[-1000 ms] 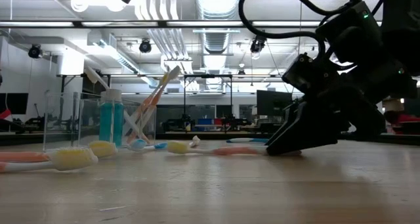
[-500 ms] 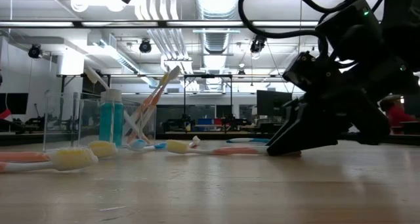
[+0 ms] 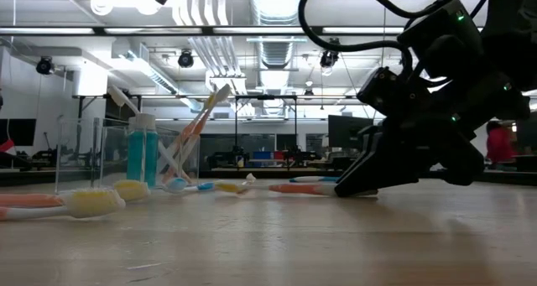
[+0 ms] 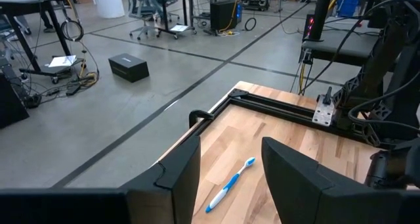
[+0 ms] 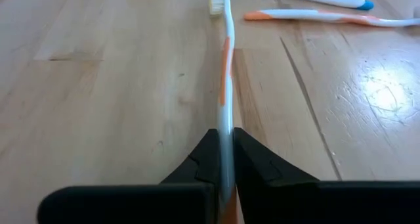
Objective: Pick & Place toothbrushing station
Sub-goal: Put the orange toothbrush into the transparent organizer
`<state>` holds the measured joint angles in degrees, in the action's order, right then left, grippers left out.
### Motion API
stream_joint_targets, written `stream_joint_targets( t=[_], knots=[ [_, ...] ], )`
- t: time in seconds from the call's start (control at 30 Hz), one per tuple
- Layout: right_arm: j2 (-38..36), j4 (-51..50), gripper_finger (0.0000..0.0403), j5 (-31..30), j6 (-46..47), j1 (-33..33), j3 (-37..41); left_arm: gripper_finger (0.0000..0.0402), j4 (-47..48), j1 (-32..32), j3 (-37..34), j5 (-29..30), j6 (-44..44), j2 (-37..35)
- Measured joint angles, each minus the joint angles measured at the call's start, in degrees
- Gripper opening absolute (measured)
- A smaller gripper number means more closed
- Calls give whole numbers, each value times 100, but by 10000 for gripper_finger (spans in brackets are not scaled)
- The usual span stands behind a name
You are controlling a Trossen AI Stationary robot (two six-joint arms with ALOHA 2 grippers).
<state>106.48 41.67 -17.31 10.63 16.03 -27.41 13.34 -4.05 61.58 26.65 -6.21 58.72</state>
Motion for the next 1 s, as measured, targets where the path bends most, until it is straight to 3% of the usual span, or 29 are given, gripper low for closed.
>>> stream_joint_targets(
  t=[0.27,0.53,1.0],
  knots=[
    [-172,-1,19,-60,-60,3,-24,168,1,1,0,1,0,0],
    [-908,-106,18,-311,-594,-15,-23,168,0,0,0,1,-1,0],
    [-3356,-1868,18,-988,-1018,-29,-41,168,17,0,0,2,2,0]
  ],
)
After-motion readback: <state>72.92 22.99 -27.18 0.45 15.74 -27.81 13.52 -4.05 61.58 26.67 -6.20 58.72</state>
